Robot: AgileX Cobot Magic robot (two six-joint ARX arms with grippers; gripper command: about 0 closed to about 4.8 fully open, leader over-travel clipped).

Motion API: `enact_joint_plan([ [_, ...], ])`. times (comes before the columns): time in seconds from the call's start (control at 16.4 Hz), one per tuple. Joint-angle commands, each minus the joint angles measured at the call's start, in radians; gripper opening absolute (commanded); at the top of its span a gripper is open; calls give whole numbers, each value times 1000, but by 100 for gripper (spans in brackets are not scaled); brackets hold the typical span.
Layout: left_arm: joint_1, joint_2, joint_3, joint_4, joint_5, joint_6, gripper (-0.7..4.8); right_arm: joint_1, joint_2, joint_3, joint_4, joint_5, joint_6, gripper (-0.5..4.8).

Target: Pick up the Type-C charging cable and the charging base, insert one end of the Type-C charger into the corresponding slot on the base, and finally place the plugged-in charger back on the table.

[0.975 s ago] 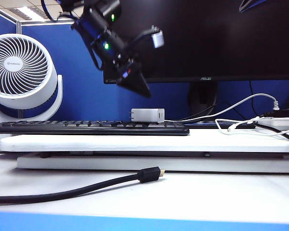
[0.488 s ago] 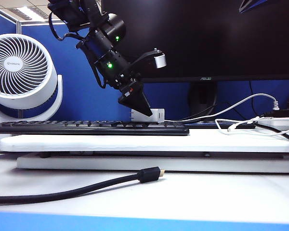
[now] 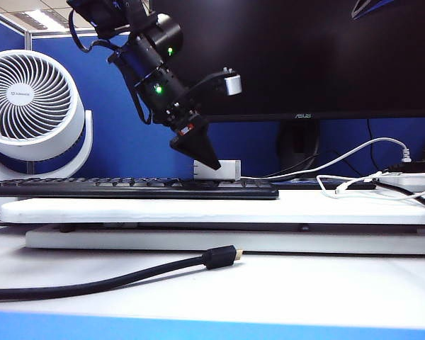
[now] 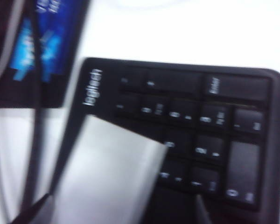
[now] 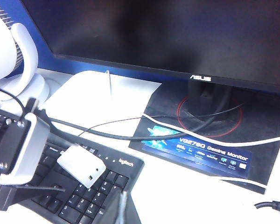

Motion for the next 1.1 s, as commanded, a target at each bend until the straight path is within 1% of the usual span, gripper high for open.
enact_joint_plan([
  [0.06, 0, -6, 1, 116, -12, -1, 399, 1, -2, 5, 14, -4, -3, -6],
  [0.12, 0, -5, 1, 135, -13, -1, 389, 1, -2, 5, 14, -4, -3, -6],
  [0.18, 0, 0, 1, 133, -12, -1, 360, 1, -2, 5, 14, -4, -3, -6],
  [0.43, 0, 27, 1, 122, -12, -3, 360, 1, -2, 5, 14, -4, -2, -6],
  [0.55, 0, 38, 1, 124, -11, -3, 333, 1, -2, 5, 14, -4, -3, -6],
  [0.61, 0, 49, 1, 125, -12, -3, 330, 1, -2, 5, 14, -4, -2, -6],
  [0.79, 0, 66, 1, 122, -12, -24, 288, 1, -2, 5, 14, -4, -3, -6],
  [0.85, 0, 66, 1, 121, -14, -39, 240, 1, -2, 5, 14, -4, -3, -6],
  [0.91, 0, 62, 1, 109, -16, -64, 151, 1, -2, 5, 14, -4, -3, -6],
  [0.98, 0, 57, 1, 87, -19, -74, 137, 1, -2, 5, 14, -4, -3, -6],
  [1.04, 0, 41, 1, 14, -19, -92, 127, 1, -2, 5, 14, -4, -3, -6],
  [1.1, -1, 34, 1, -29, -18, -97, 128, 1, -2, 5, 14, -4, -3, -6],
])
